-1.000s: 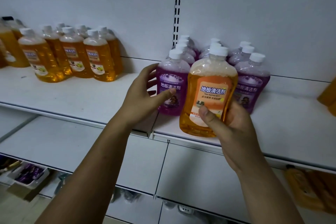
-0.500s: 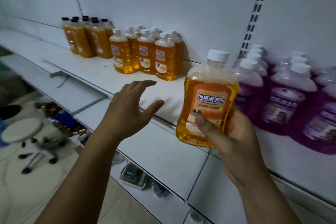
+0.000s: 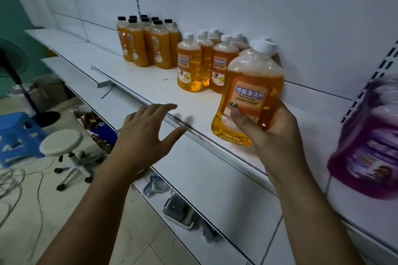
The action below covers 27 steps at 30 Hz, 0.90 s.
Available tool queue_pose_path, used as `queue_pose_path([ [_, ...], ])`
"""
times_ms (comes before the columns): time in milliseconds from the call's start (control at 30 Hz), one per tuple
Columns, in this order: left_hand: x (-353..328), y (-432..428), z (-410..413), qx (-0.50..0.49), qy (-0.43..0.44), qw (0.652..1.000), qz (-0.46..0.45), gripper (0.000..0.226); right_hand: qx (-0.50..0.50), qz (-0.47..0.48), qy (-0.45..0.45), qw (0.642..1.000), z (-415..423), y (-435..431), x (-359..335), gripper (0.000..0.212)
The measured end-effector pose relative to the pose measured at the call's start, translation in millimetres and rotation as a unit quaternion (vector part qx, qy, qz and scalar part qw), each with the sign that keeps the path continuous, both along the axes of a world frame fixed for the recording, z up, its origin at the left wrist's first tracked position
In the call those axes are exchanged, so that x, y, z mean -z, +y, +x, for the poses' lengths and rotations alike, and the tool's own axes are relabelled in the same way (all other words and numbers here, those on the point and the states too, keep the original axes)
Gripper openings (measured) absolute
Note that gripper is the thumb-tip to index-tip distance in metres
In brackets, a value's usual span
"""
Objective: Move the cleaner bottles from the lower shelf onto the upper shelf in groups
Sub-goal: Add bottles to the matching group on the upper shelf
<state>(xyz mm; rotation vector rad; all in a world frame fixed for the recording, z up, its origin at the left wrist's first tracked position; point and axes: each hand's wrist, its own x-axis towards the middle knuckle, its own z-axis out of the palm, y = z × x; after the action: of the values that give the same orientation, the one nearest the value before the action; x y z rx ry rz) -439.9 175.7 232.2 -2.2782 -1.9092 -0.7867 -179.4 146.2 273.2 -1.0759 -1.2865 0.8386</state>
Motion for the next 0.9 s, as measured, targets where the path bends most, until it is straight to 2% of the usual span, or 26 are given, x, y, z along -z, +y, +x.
queue_pose_path([
  [267, -5.1, 108.2, -57.3, 0.098, -0.01, 0.995, -0.001, 0.07, 0.083, 0.003, -0.024, 0.996, -68.4, 83.9, 2.0, 0.059],
  [400, -12.2, 153.7, -69.0, 0.14, -0.009, 0.99, -0.011, 0.07, 0.128, 0.004, -0.072, 0.989, -90.4, 121.5, 1.7, 0.05],
  [500, -12.7, 179.5, -74.0, 0.172, -0.009, 0.985, -0.025, 0.072, 0.174, 0.005, -0.112, 0.978, -100.6, 145.6, -0.8, 0.053],
  [900, -3.2, 212.4, -79.8, 0.217, -0.002, 0.975, -0.05, 0.075, 0.25, -0.038, -0.134, 0.958, -112.7, 178.3, 8.7, 0.066],
])
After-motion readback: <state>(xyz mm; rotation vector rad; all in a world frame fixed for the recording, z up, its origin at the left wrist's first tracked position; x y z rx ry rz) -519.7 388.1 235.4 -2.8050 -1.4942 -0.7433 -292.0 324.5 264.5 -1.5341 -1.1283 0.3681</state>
